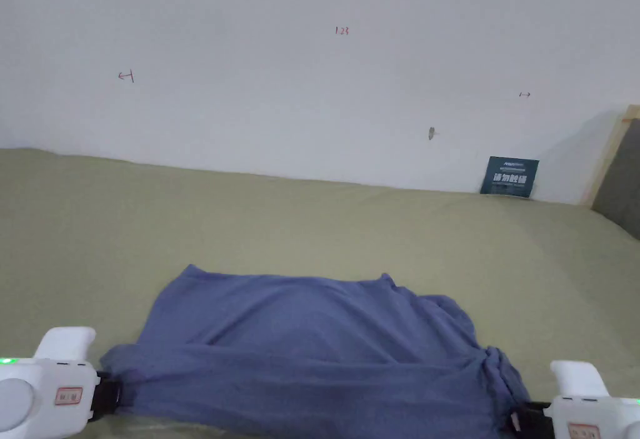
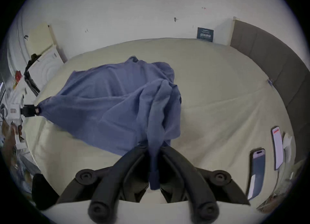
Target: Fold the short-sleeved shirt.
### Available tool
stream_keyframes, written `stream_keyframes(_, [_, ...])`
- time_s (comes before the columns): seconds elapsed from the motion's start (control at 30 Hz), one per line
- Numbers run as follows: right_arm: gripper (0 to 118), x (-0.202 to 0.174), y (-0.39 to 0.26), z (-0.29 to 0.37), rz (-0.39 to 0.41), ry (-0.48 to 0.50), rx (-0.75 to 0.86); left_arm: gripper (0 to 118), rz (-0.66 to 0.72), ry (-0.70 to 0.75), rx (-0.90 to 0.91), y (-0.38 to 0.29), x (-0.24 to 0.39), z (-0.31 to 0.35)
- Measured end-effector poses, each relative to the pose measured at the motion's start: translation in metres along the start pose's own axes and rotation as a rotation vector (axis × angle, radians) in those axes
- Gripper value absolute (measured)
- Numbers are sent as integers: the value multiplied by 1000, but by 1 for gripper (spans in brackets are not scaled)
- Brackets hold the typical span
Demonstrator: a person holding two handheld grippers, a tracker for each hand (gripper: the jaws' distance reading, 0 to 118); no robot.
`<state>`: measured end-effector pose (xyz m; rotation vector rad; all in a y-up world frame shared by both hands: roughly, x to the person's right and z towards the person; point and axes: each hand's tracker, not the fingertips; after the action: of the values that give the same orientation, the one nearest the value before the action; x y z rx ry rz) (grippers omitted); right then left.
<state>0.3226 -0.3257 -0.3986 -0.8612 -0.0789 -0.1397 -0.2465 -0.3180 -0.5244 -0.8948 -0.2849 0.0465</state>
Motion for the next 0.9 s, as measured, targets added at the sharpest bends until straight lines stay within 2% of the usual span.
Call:
stream_keyframes(0.07, [7, 2, -7, 12, 40, -28, -25, 6, -28, 20, -15, -9, -2, 13])
stream_keyframes(0.23, [7, 14, -44, 25, -42, 24, -85, 6, 16, -31, -64, -48, -20, 33])
stream_keyframes(0.37, [7, 10, -78, 22, -3, 4, -168, 5, 40, -48, -128, -83, -35, 30])
stream_keyframes(0.43, [7, 14, -92, 20, -32, 13, -178, 6, 41, -49, -149, -101, -38, 28])
stream_keyframes(0.47, [7, 16, -95, 20, -76, 24, -167, 6, 48, -52, -154, -106, -41, 27])
stream_keyframes(0.53, [7, 20, -101, 19, -94, 26, -158, 6, 71, -60, -151, -114, -46, 23])
stream_keyframes(0.67, [8, 16, -97, 16, -35, 12, -154, 6, 98, -70, -123, -112, -47, 19])
stream_keyframes(0.7, [11, 17, -96, 17, -26, 20, -161, 7, 93, -74, -121, -110, -48, 20])
stream_keyframes(0.73, [35, 18, -92, 19, -24, 11, -172, 24, 89, -69, -124, -107, -49, 23])
stream_keyframes(0.77, [70, 20, -89, 22, -9, -58, -210, 48, 86, -35, -135, -105, -50, 27])
stream_keyframes(0.8, [99, 22, -85, 25, 0, -114, -258, 72, 87, -9, -145, -101, -50, 34])
stream_keyframes(0.83, [106, 24, -85, 35, -9, -121, -238, 87, 98, -8, -144, -96, -53, 43])
stream_keyframes(0.9, [99, 27, -73, 54, -46, -83, -150, 87, 121, -10, -122, -82, -57, 59])
